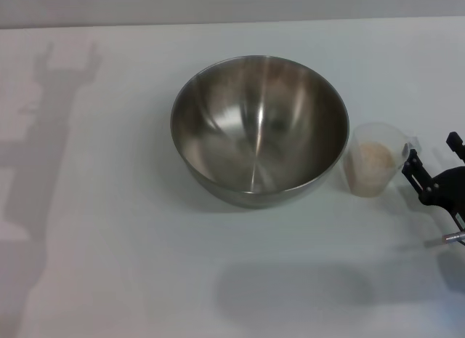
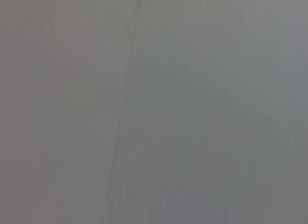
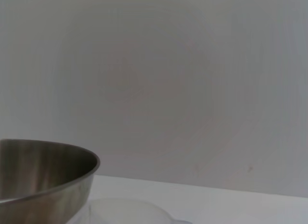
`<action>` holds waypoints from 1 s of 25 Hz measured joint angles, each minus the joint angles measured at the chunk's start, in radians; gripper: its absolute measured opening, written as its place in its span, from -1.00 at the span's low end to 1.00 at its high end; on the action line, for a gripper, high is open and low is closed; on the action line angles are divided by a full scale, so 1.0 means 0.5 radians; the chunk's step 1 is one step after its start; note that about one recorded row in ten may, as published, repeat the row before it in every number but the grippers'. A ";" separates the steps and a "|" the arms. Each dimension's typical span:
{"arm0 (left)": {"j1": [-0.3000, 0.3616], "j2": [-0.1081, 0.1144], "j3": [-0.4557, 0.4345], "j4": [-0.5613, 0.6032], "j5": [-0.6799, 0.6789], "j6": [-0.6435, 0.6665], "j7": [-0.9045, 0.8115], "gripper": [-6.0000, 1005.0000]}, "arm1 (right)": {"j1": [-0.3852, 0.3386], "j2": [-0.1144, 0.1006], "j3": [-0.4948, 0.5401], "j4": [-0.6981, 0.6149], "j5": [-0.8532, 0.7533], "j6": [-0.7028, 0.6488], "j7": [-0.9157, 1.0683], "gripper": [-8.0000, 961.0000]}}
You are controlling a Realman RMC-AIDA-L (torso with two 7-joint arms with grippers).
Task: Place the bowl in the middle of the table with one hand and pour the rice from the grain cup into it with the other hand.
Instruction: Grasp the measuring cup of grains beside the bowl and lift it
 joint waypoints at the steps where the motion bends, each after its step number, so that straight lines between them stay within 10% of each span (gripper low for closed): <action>1: 0.000 0.000 -0.006 0.000 0.000 0.000 0.000 0.68 | 0.009 0.000 0.001 -0.001 0.000 0.007 0.000 0.51; 25: 0.000 0.000 -0.008 0.000 0.000 0.000 0.000 0.68 | 0.044 0.002 0.008 -0.003 0.009 0.043 0.000 0.51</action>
